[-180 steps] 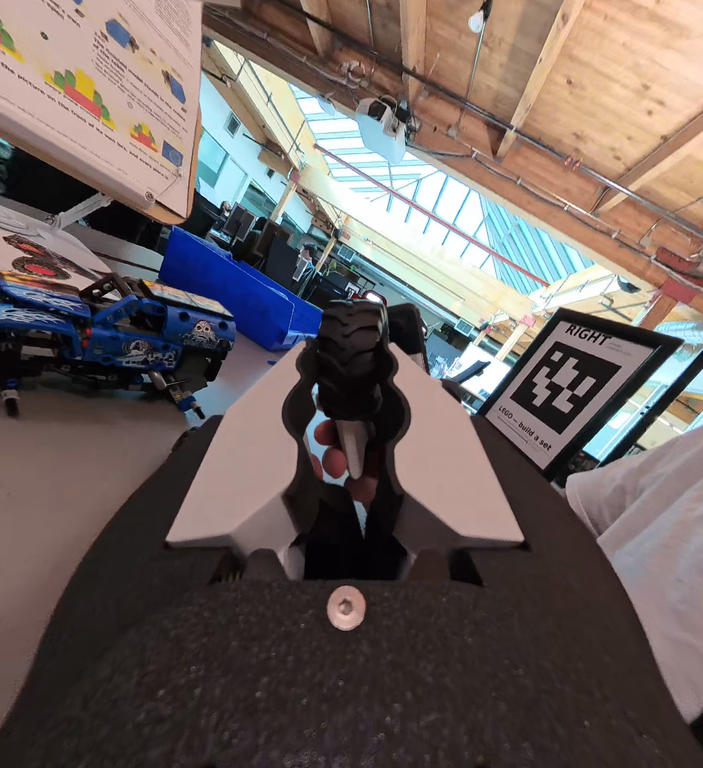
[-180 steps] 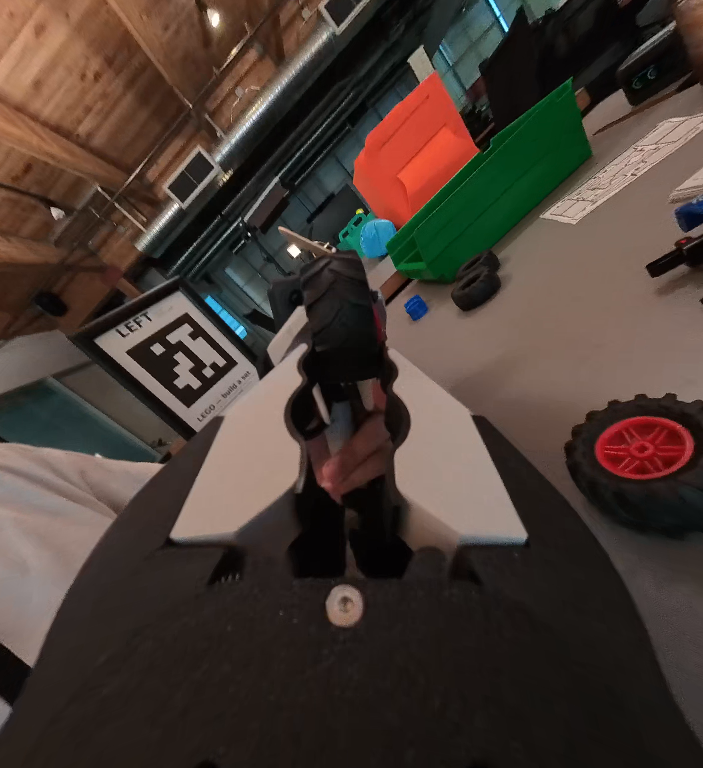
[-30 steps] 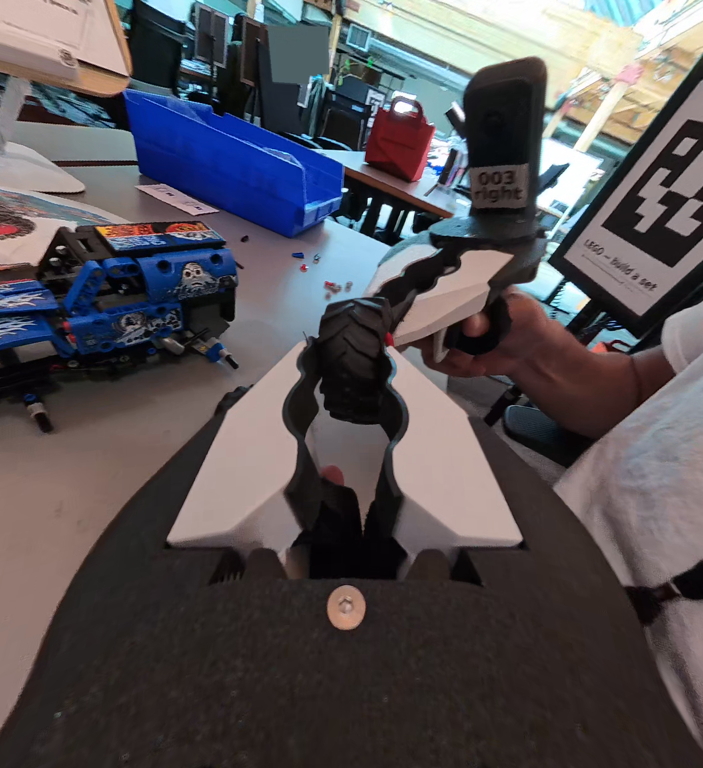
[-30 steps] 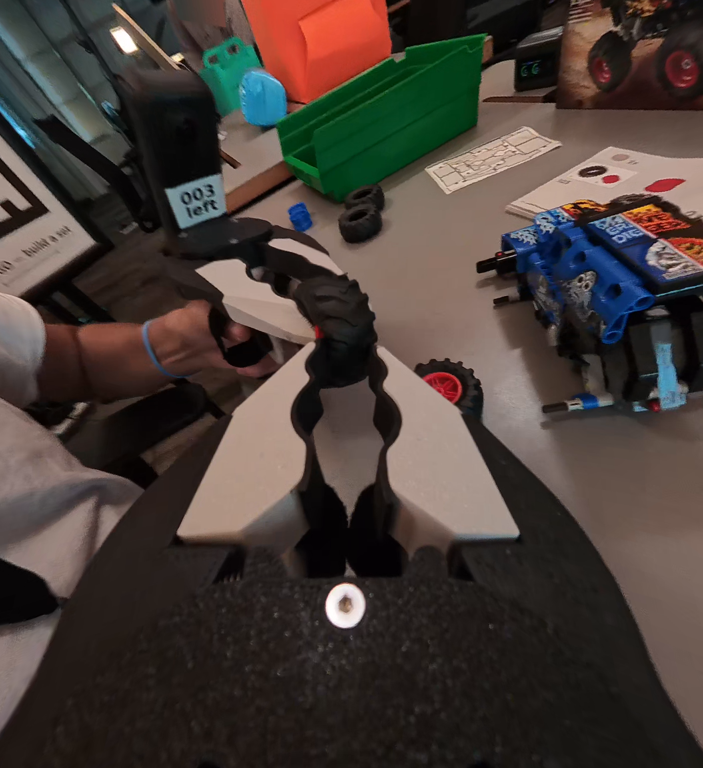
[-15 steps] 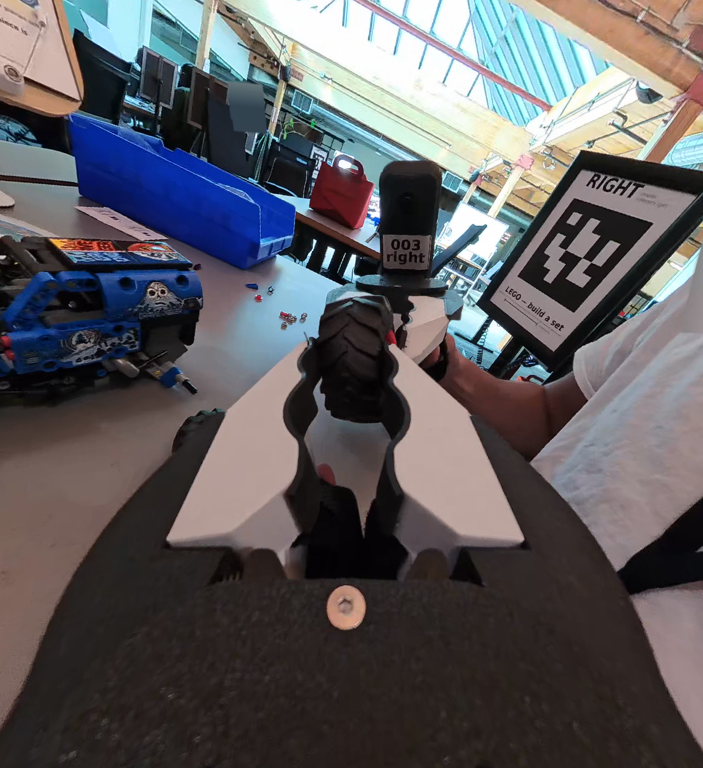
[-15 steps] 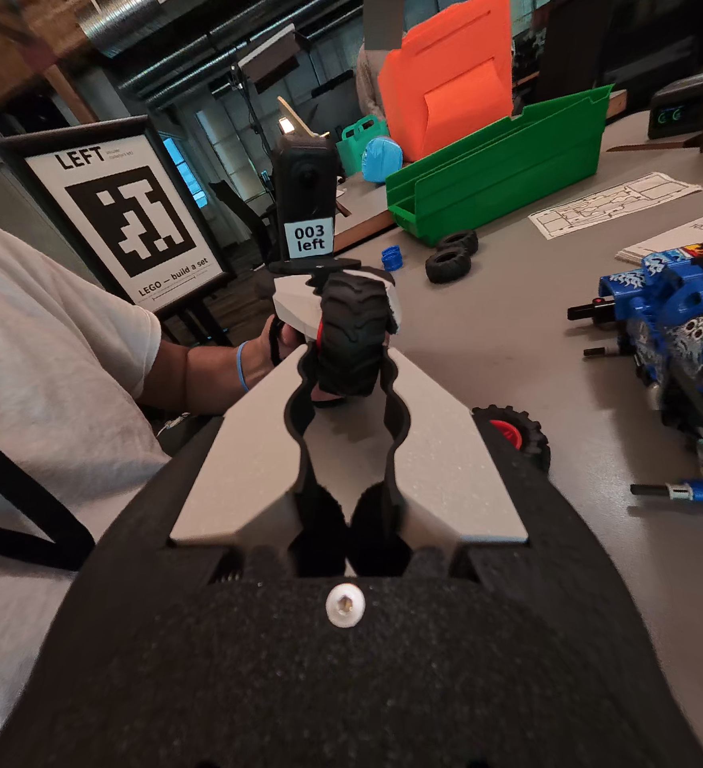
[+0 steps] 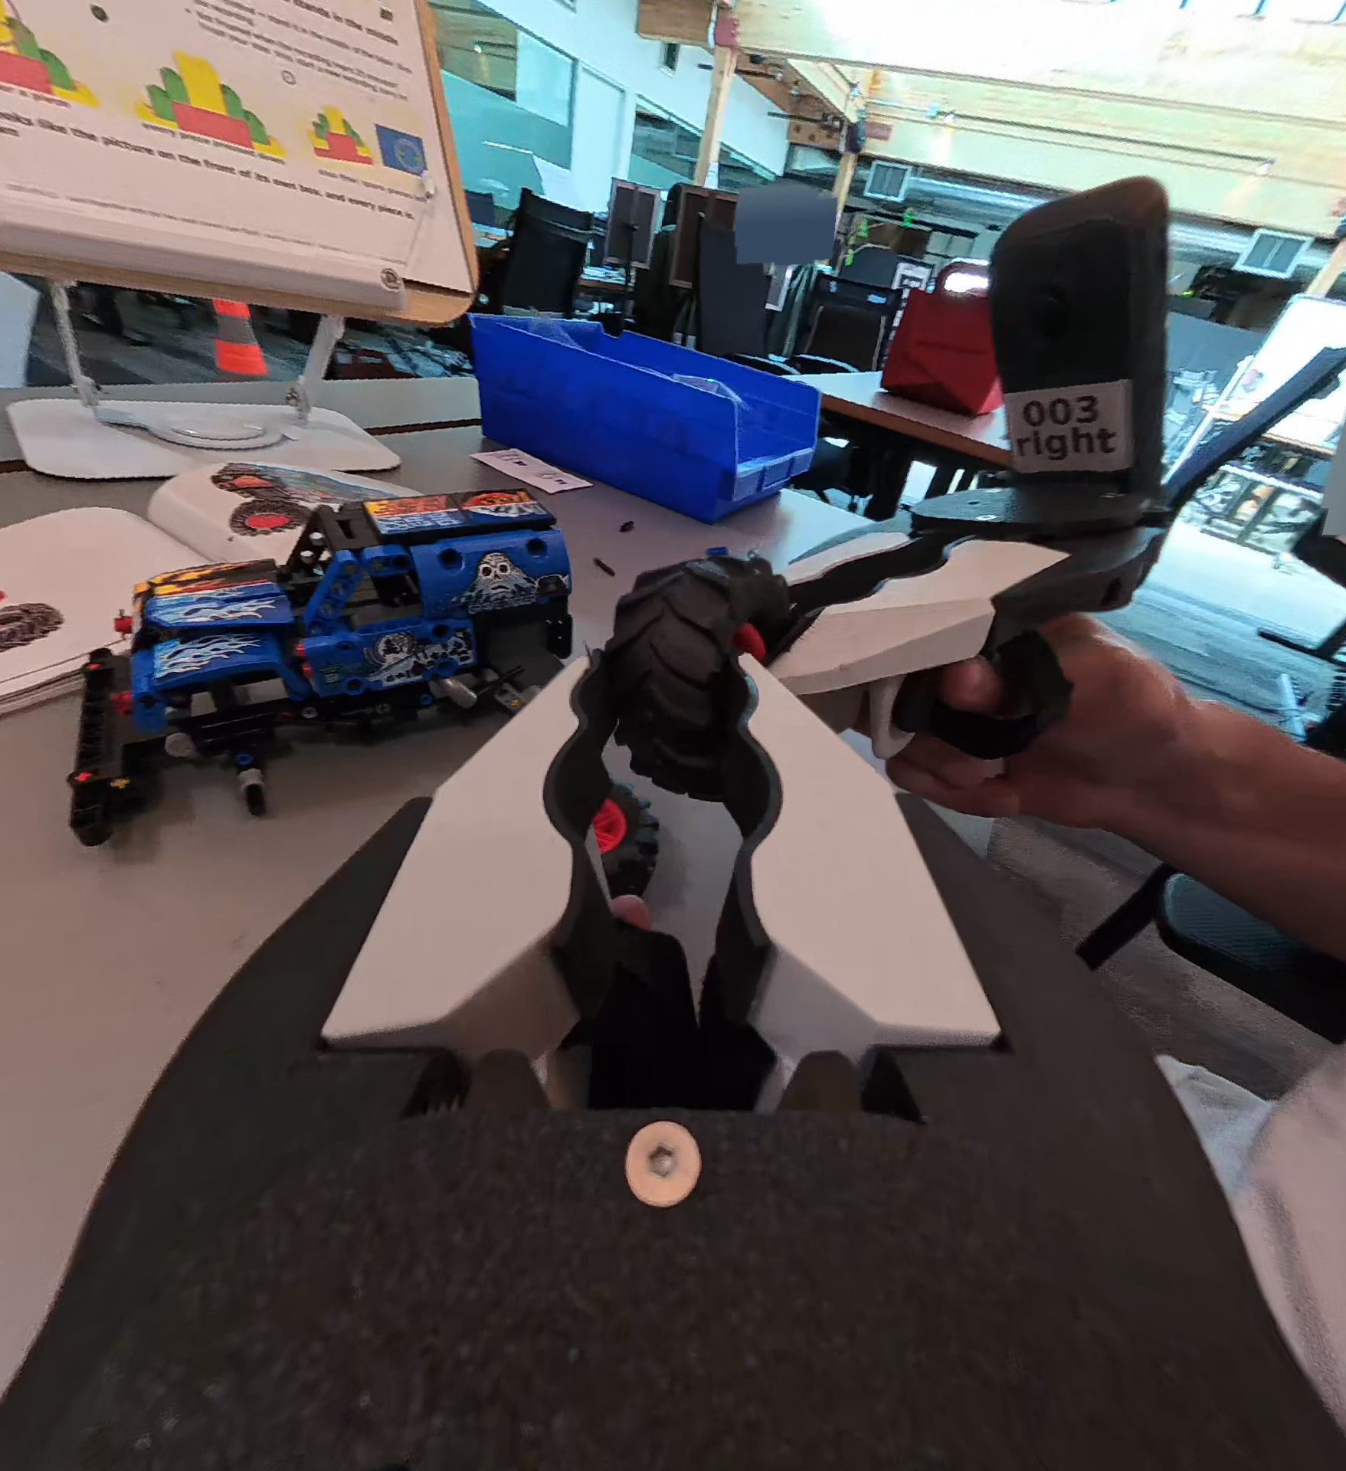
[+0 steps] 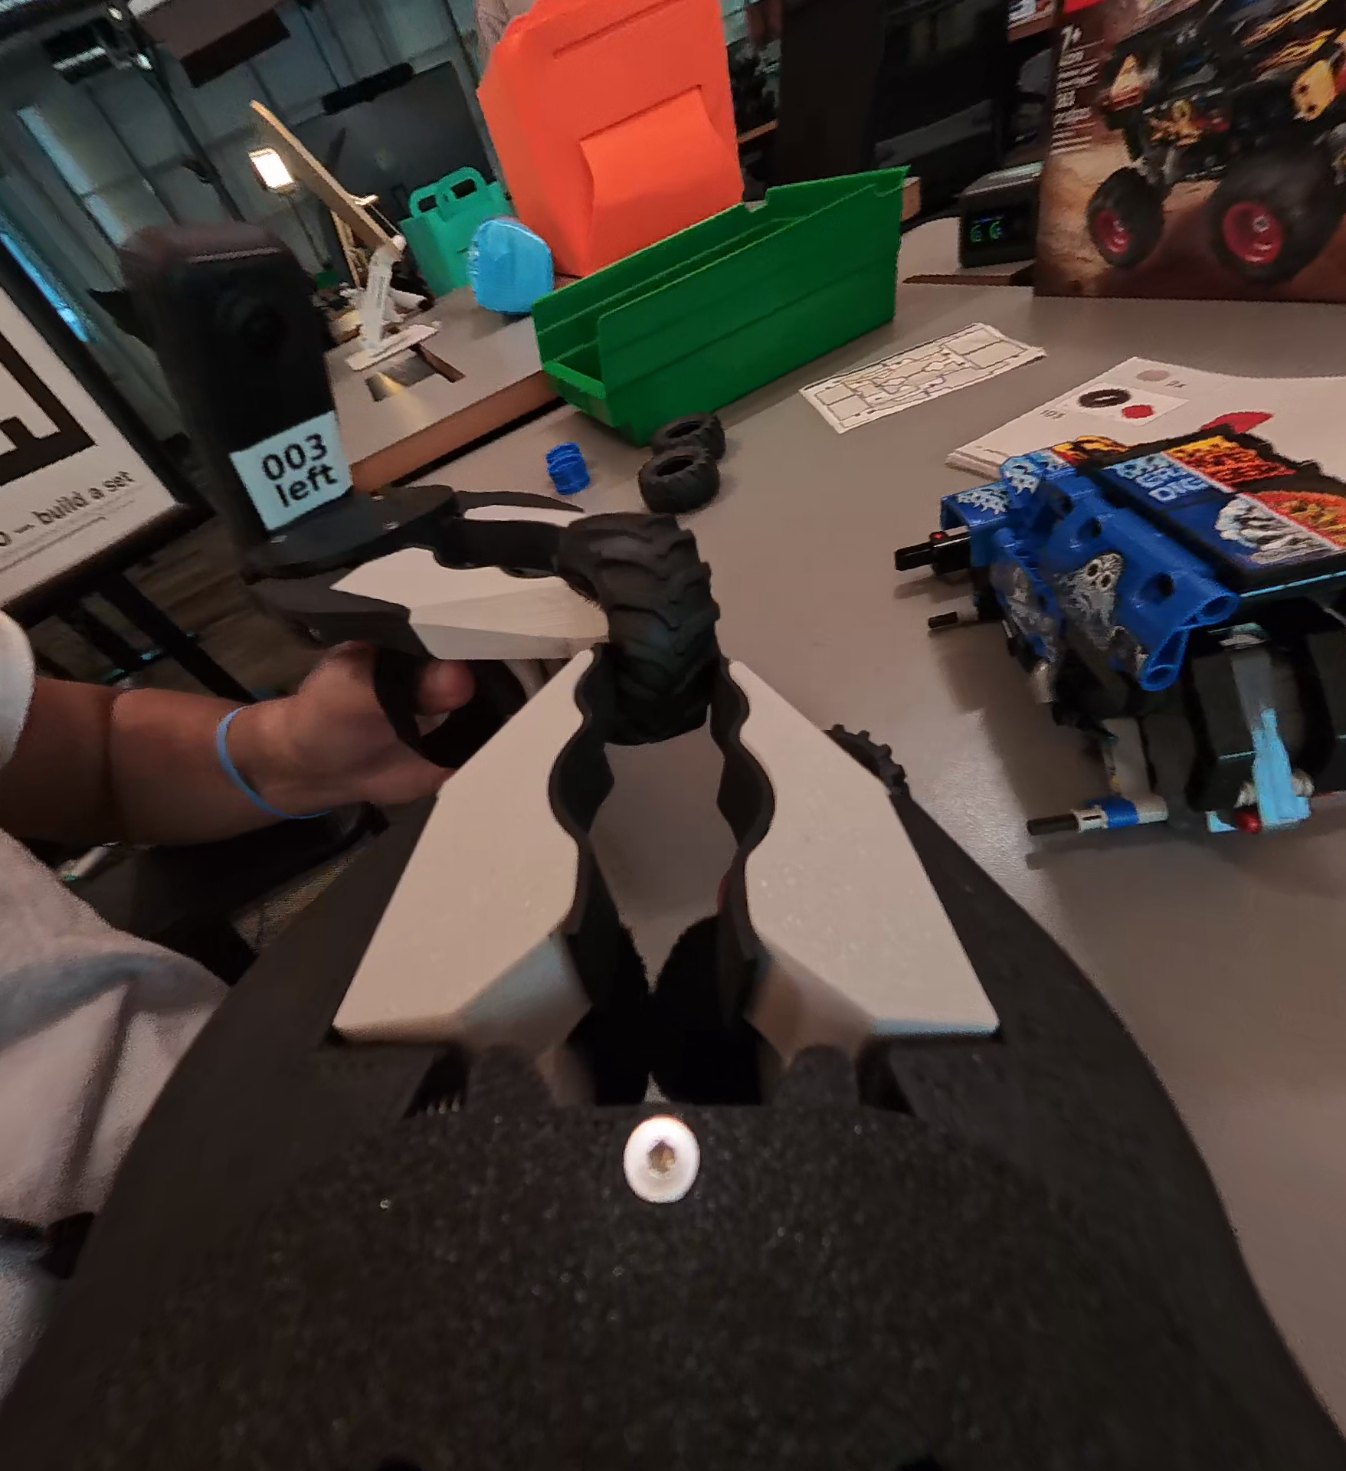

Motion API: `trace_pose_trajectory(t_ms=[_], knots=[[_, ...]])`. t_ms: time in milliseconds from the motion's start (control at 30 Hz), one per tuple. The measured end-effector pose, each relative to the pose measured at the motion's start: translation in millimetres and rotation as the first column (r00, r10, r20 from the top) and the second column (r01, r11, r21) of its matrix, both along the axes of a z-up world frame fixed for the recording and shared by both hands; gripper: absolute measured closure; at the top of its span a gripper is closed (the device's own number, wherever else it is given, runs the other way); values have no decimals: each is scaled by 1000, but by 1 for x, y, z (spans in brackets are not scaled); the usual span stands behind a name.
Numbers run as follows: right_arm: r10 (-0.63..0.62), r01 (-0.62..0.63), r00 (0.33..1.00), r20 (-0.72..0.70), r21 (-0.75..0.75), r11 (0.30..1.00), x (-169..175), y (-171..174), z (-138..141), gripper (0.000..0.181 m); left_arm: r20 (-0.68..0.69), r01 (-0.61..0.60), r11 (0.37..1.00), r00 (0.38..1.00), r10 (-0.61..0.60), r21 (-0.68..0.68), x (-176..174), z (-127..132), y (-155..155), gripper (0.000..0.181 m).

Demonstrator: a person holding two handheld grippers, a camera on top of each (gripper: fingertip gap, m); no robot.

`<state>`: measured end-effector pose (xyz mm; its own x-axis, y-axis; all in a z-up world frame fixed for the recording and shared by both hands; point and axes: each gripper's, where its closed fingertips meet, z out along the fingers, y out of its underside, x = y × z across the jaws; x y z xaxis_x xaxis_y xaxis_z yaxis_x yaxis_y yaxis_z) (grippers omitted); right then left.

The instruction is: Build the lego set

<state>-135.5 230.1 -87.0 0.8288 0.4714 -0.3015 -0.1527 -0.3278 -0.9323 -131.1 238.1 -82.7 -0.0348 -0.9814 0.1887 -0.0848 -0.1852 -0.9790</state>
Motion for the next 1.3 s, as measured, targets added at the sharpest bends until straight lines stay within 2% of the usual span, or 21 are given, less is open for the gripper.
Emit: trace_pose_trajectory(t_ms=[167, 267, 333, 433, 567, 667, 733, 800, 867, 967, 1033, 1167, 1300], knots=[[-119, 116, 985, 126, 31, 993, 7, 3, 0, 161, 3, -107, 993, 994, 107, 49, 2, 0, 6, 158], [-227, 214, 937, 264, 78, 974, 13, 6, -1, 168, 3, -209, 973, 978, 209, 100, 5, 0, 12, 158], [-261, 244, 930, 259, 95, 965, 16, 9, -1, 166, 1, -243, 962, 970, 245, 120, 6, 0, 15, 159], [-201, 195, 967, 154, 51, 979, 17, 9, -4, 162, -26, -165, 984, 986, 167, 61, 9, -4, 14, 158], [-94, 80, 993, 79, 162, 984, 11, 4, 12, 155, 53, -5, 996, 999, 9, -85, 7, 7, 4, 157], [84, -70, 995, -61, 193, 979, -8, -4, 24, 150, 151, 225, 929, 971, -187, -295, 3, 15, -13, 157], [88, -83, 995, -42, 118, 990, -10, -1, 15, 144, 124, 205, 928, 977, -174, -312, 4, 9, -11, 158], [75, -69, 996, -57, 91, 993, -9, -2, 18, 149, 126, 196, 941, 978, -166, -276, 3, 12, -9, 157], [10, -8, 999, -36, 52, 999, -2, 0, 14, 154, 88, 123, 970, 990, -106, -210, 4, 8, -3, 157], [-66, 63, 996, 59, 39, 997, 8, 2, 8, 158, 23, -25, 1000, 999, 25, -3, 5, 4, 3, 157], [-116, 111, 981, 153, 43, 993, 11, 4, 4, 161, 1, -97, 992, 995, 97, 78, 5, 2, 7, 158], [-219, 198, 929, 299, 99, 975, 16, 6, 6, 167, 20, -162, 982, 987, 161, 100, 8, 4, 10, 159], [-343, 303, 834, 432, 160, 939, 23, 9, 0, 171, -7, -291, 927, 953, 302, 236, 10, 0, 15, 159]])
